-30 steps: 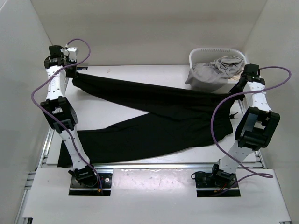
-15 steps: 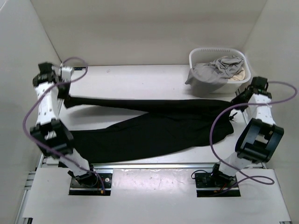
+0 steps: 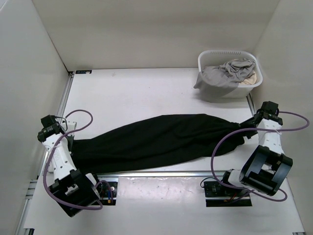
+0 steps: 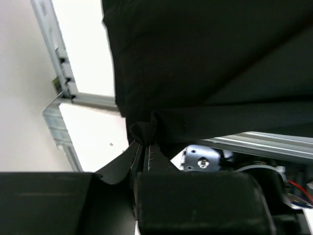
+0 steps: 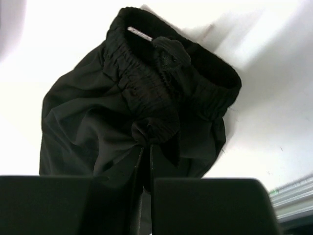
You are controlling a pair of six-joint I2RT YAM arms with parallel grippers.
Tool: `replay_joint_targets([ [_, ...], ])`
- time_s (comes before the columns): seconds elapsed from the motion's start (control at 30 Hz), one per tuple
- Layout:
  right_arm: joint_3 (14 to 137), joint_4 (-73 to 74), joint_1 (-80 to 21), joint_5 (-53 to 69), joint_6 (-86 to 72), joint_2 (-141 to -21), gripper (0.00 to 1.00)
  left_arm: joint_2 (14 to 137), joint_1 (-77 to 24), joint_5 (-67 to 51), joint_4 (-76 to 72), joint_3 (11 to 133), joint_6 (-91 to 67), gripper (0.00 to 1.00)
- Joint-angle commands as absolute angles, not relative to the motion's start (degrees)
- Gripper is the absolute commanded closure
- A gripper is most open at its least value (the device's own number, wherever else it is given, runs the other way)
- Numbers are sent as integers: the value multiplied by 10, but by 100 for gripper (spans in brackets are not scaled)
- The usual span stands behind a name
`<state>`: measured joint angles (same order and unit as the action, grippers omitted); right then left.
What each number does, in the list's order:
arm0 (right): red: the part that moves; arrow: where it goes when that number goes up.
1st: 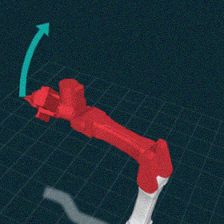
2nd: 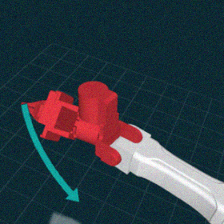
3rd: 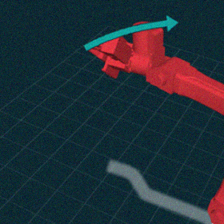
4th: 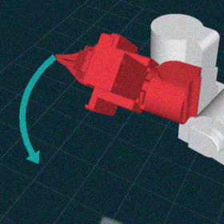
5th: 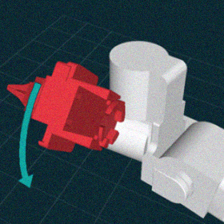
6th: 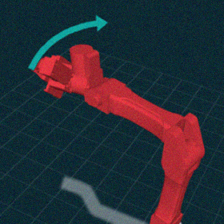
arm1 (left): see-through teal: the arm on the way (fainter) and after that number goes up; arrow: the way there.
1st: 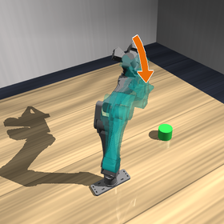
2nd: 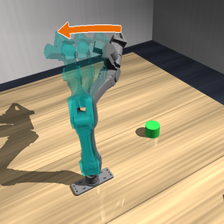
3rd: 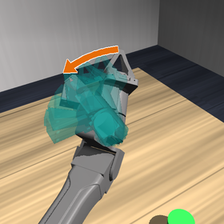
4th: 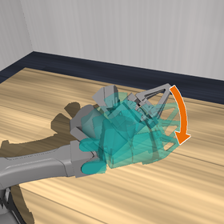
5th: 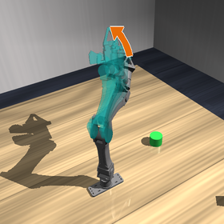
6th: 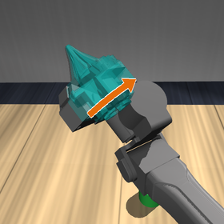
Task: Fold and stack the trousers
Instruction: Fold the trousers
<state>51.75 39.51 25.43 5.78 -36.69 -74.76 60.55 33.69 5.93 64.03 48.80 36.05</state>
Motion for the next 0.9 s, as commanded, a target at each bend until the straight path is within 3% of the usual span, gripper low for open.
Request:
replay_joint_targets([
  [0.0,514,446,256,26,-385,-722,100,580,353,111,617,471,389,86],
  [0.3,526,516,256,-33,-390,-704,100,567,359,183,630,453,416,86],
  [0.5,461,522,256,-39,-417,-676,100,567,359,183,624,417,400,86],
  [0.7,586,531,236,0,-376,-687,100,607,359,172,613,464,383,86],
  [0.87,568,543,229,24,-376,-651,100,630,359,178,603,469,371,86],
])
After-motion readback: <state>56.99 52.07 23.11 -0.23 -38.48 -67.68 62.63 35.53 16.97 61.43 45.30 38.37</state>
